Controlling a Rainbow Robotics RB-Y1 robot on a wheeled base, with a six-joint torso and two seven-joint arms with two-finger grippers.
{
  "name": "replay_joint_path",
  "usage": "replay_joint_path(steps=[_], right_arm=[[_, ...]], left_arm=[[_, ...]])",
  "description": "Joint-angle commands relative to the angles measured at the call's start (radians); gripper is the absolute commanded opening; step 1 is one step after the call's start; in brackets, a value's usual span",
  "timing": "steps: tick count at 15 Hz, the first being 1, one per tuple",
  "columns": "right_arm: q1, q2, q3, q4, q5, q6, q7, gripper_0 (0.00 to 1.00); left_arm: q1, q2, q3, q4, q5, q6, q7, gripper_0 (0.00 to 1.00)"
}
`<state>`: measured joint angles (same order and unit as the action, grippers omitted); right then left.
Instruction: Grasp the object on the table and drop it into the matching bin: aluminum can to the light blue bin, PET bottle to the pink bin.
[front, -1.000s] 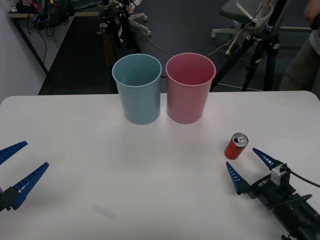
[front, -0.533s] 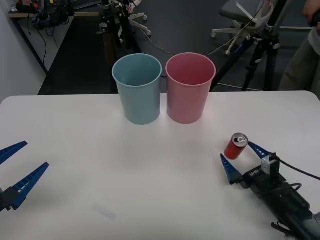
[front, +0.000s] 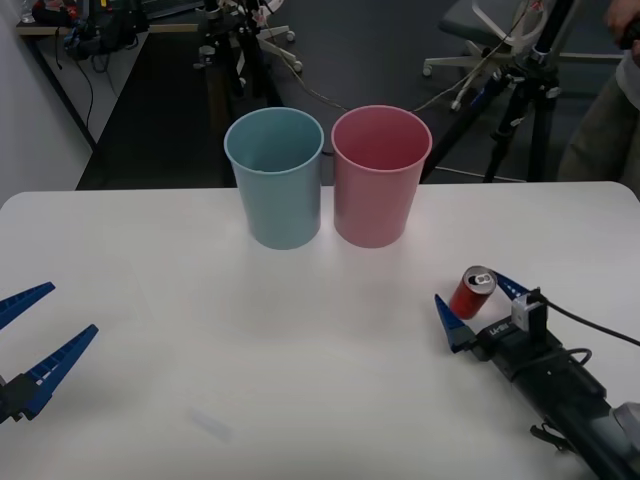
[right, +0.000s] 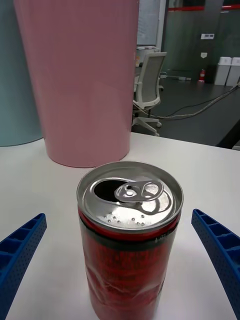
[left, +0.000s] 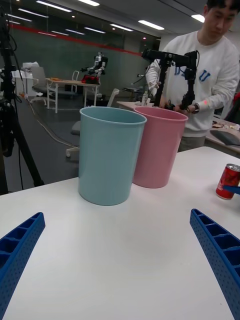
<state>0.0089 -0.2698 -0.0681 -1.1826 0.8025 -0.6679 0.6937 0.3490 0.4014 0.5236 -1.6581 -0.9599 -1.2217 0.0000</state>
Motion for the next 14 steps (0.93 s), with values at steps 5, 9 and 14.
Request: replay_joint_path(steps=[5,9,14], right_arm=[[-0.023,0.0,0.021,0.0,0.003,0.059,-0.006,1.0],[-0.021,0.0,0.028,0.0,0.004,0.06,-0.019,0.85],[-0.021,0.0,0.03,0.0,0.004,0.062,-0.033,0.0]], left_arm=[[0.0,0.0,0.0,0.0,0.0,0.0,0.0,1.0],[0.0,0.0,0.0,0.0,0.0,0.0,0.0,1.0],[0.0,0.0,0.0,0.0,0.0,0.0,0.0,1.0]])
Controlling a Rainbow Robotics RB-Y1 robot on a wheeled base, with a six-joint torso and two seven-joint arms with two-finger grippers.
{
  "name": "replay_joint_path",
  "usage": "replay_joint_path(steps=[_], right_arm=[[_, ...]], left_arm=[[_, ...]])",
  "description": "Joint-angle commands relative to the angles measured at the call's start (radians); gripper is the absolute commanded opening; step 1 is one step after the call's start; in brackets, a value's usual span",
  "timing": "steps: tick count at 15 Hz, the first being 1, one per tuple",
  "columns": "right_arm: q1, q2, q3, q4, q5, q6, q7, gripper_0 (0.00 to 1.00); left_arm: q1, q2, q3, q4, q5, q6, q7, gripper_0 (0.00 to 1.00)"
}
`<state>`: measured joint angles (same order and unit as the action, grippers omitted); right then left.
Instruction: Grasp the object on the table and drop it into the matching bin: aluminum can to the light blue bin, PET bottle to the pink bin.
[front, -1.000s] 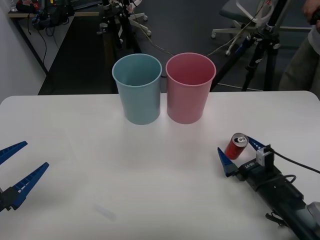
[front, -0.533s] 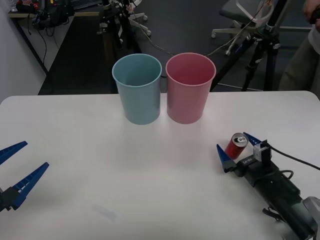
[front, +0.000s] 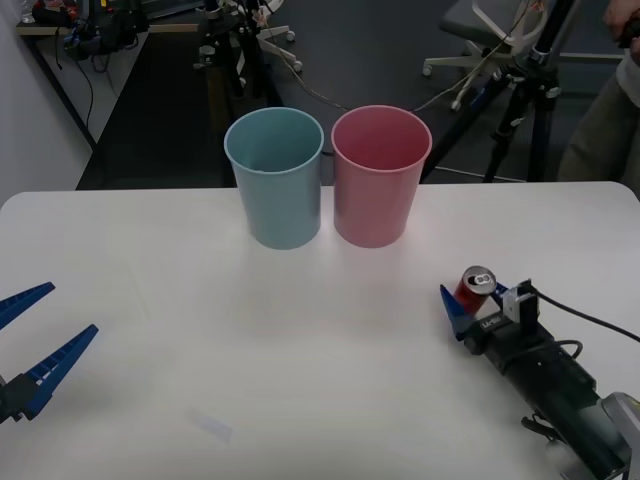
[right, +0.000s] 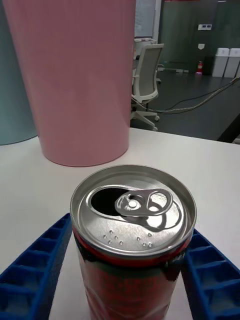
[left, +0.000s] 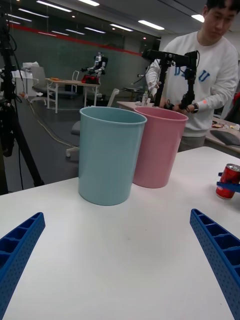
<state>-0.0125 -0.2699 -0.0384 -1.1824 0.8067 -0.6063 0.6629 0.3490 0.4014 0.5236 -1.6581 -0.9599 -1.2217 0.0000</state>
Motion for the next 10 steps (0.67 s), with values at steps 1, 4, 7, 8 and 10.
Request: replay_joint_path(steps=[1,4,7,8,10], right_arm=[[0.0,0.0,0.0,0.0,0.0,0.0,-0.002,0.0],[0.0,0.001,0.0,0.0,0.0,-0.001,-0.002,0.0],[0.0,0.0,0.0,-0.006,0.005,-0.016,-0.005,0.0],[0.002,0.0,0.0,-0.014,0.009,-0.02,-0.011,0.0],[0.005,0.0,0.0,-0.043,0.014,-0.023,-0.023,0.0]], left_arm=[[0.0,0.0,0.0,0.0,0.0,0.0,0.0,1.0],[0.0,0.0,0.0,0.0,0.0,0.0,0.0,1.0],[0.0,0.0,0.0,0.0,0.0,0.0,0.0,1.0],[0.0,0.0,0.0,0.0,0.0,0.0,0.0,1.0],[0.0,0.0,0.0,0.0,0.0,0.0,0.0,1.0]])
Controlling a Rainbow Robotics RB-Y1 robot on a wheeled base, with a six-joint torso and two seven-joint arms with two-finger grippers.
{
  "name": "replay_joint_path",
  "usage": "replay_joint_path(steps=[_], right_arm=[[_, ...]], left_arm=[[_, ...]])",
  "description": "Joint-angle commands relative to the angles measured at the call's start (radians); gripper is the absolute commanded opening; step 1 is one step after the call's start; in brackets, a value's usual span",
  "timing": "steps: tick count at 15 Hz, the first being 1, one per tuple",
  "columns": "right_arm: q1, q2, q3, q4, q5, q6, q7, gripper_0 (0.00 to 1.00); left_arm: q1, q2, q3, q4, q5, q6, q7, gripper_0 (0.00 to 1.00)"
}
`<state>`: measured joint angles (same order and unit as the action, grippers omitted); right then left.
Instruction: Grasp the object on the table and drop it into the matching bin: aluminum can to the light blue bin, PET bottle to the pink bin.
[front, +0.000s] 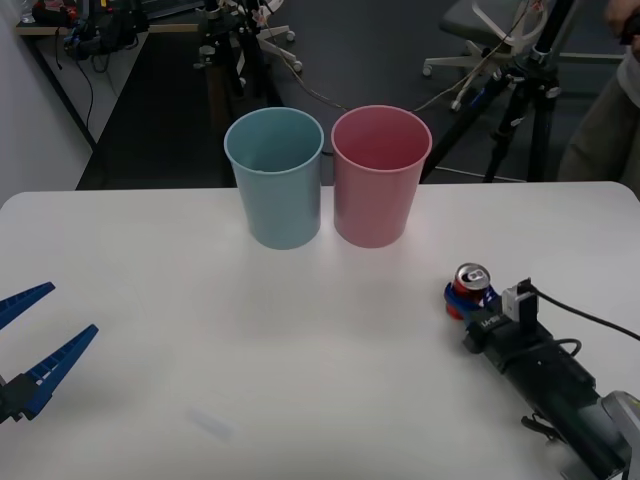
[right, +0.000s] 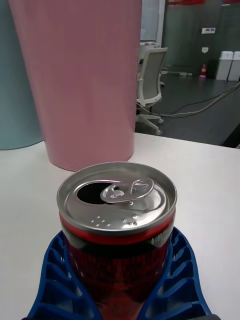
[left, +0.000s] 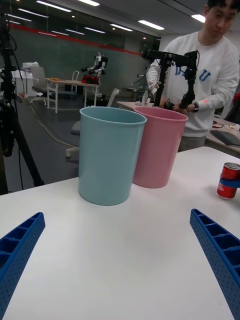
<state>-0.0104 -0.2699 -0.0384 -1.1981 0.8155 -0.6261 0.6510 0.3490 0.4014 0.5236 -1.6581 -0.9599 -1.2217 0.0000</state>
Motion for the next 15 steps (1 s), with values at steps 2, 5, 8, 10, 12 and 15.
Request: replay_joint_path(steps=[2,5,8,10,12,15], right_arm=[[0.013,0.0,0.0,-0.074,0.017,-0.003,-0.022,0.0],[0.03,0.0,0.0,-0.176,0.07,0.009,-0.079,0.0],[0.07,0.0,0.011,-0.299,0.148,0.014,-0.211,0.0],[0.096,0.0,0.02,-0.402,0.225,0.036,-0.317,0.0],[0.119,0.0,0.029,-0.494,0.295,0.052,-0.419,0.0],[0.138,0.0,0.052,-0.626,0.404,0.069,-0.607,0.0]], left_arm=[[0.0,0.0,0.0,0.0,0.0,0.0,0.0,1.0],[0.0,0.0,0.0,0.0,0.0,0.0,0.0,1.0],[0.0,0.0,0.0,0.0,0.0,0.0,0.0,1.0],[0.0,0.0,0.0,0.0,0.0,0.0,0.0,1.0],[0.0,0.0,0.0,0.0,0.0,0.0,0.0,1.0],[0.0,0.0,0.0,0.0,0.0,0.0,0.0,1.0]])
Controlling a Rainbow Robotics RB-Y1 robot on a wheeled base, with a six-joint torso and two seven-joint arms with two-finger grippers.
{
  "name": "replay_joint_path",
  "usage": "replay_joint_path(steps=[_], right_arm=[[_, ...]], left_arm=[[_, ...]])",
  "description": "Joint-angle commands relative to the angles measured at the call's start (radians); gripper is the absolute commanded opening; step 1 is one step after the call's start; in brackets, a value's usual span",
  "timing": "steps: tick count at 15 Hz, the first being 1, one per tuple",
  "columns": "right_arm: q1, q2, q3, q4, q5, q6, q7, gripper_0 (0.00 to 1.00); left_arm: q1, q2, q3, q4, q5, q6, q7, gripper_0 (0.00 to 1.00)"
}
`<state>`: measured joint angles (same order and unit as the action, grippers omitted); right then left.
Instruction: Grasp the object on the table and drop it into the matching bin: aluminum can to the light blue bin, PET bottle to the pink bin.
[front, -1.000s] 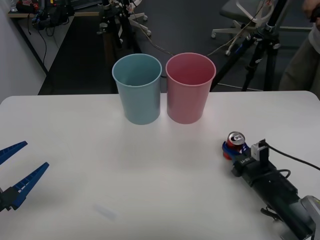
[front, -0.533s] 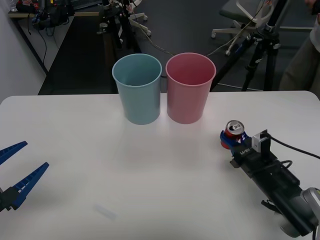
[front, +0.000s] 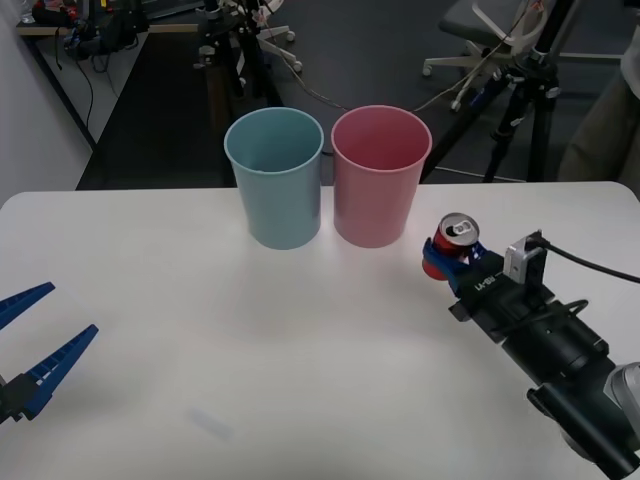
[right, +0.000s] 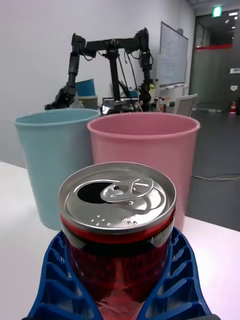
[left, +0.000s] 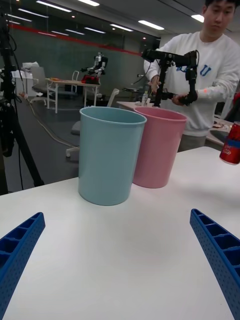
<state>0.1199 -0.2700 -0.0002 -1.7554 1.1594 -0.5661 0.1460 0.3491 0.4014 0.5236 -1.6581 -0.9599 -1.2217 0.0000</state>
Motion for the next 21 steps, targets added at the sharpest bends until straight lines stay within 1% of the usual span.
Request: replay_joint_path(steps=[1,3,4,6,9,10,11,15,17,18,21], right_arm=[[0.01,0.0,0.026,-0.119,0.117,0.022,-0.186,0.0],[0.009,-0.005,0.057,-0.19,0.215,0.066,-0.321,0.0],[0.003,-0.026,0.1,-0.233,0.269,0.123,-0.399,0.0],[-0.034,-0.054,0.157,-0.259,0.332,0.187,-0.496,0.0],[-0.118,-0.032,0.18,-0.257,0.454,0.196,-0.62,0.0],[-0.149,-0.015,0.184,-0.257,0.519,0.196,-0.68,0.0],[-0.172,-0.003,0.189,-0.253,0.563,0.196,-0.726,0.0],[-0.312,0.048,0.193,-0.156,0.753,0.196,-0.885,0.0],[-0.376,0.078,0.187,-0.091,0.827,0.196,-0.934,0.0],[-0.424,0.106,0.181,-0.042,0.872,0.196,-0.961,0.0],[-0.543,0.167,0.166,0.071,0.971,0.206,-1.022,0.0]], left_arm=[[0.0,0.0,0.0,0.0,0.0,0.0,0.0,1.0],[0.0,0.0,0.0,0.0,0.0,0.0,0.0,1.0],[0.0,0.0,0.0,0.0,0.0,0.0,0.0,1.0],[0.0,0.0,0.0,0.0,0.0,0.0,0.0,1.0],[0.0,0.0,0.0,0.0,0.0,0.0,0.0,1.0],[0.0,0.0,0.0,0.0,0.0,0.0,0.0,1.0],[0.0,0.0,0.0,0.0,0.0,0.0,0.0,1.0],[0.0,0.0,0.0,0.0,0.0,0.0,0.0,1.0],[0.0,0.0,0.0,0.0,0.0,0.0,0.0,1.0],[0.0,0.0,0.0,0.0,0.0,0.0,0.0,1.0],[0.0,0.0,0.0,0.0,0.0,0.0,0.0,1.0]])
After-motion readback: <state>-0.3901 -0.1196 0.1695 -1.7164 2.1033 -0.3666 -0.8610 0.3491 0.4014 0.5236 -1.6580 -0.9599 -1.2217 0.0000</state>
